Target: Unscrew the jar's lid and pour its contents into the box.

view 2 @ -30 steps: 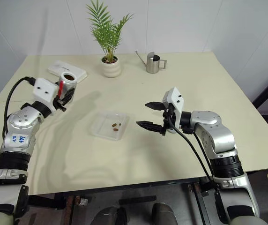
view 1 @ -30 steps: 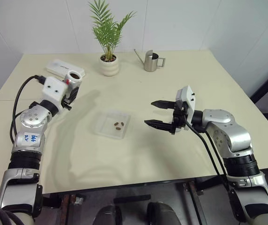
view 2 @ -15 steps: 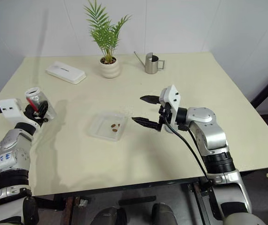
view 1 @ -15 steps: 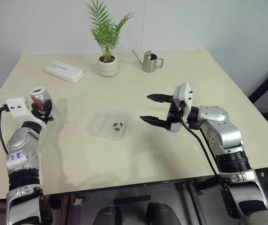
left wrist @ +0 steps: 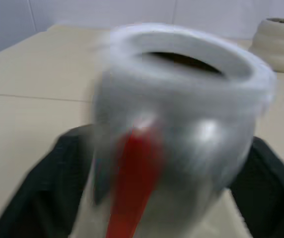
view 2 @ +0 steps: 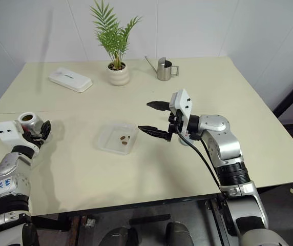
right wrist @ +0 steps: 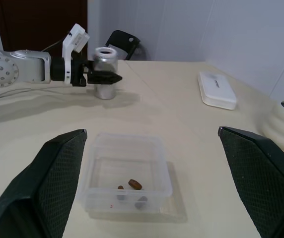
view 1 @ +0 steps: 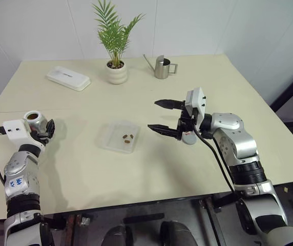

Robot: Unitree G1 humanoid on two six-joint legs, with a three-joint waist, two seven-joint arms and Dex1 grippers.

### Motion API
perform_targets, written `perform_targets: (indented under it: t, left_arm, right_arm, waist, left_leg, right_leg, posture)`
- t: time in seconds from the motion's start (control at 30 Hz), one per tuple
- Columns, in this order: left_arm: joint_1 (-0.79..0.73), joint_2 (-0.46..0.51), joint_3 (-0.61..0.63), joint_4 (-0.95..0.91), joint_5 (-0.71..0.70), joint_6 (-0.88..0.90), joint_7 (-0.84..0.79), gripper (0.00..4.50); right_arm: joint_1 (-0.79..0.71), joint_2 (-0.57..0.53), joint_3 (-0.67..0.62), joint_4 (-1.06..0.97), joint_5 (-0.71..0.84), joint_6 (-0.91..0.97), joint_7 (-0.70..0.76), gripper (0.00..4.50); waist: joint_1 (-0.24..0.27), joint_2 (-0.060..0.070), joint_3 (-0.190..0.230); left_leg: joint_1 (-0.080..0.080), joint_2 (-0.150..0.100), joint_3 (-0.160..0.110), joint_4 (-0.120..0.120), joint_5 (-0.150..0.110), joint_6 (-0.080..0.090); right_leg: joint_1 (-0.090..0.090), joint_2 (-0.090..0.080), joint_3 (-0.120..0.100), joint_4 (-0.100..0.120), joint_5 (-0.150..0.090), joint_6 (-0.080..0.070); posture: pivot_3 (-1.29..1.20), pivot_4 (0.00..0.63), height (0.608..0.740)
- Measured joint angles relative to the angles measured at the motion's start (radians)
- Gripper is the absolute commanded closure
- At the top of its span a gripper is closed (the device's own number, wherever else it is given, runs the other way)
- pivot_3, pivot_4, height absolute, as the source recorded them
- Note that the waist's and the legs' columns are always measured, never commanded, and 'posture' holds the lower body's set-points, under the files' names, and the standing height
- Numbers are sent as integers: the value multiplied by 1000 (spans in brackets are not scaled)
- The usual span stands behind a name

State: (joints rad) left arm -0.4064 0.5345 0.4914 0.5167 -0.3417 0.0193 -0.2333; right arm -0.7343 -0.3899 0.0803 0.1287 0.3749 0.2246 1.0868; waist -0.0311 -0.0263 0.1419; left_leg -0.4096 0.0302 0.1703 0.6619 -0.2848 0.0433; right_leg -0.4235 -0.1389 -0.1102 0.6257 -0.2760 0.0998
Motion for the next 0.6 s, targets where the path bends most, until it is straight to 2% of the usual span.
perform_targets:
  t: [0.13, 0.4, 0.5, 0.6]
  left_arm:
    - [74, -7, 4, -57, -2, -5, 5, 52]
    - [330, -16, 85, -332, -57, 92, 10, 52]
    - [406, 44, 116, -348, -55, 102, -34, 52]
    - [505, 140, 106, -378, -31, 62, -175, 52]
  right_arm:
    - [0, 0, 0, -2, 1, 5, 4, 0]
    - [19, -13, -3, -17, 10, 33, 11, 0]
    - [29, -24, -3, -35, 15, 39, 16, 0]
    - [51, -44, -4, -54, 23, 39, 35, 0]
  waist:
    - [-4, 0, 0]
    - [-3, 1, 1]
    - [-3, 1, 1]
    - [1, 3, 2]
  left_leg:
    - [1, 0, 1, -2, -1, 0]
    - [2, -1, 1, -7, -3, 0]
    - [3, -1, 1, -9, -3, -1]
    - [3, -1, 1, -10, -3, -2]
  right_leg:
    - [0, -3, 0, 0, -1, -1]
    - [-2, -6, -4, -4, -2, -4]
    - [-2, -7, -5, -5, -3, -5]
    - [-3, -8, -6, -7, -3, -6]
  posture:
    - [0, 150, 740]
    - [0, 150, 740]
    - [0, 150, 740]
    - [0, 150, 740]
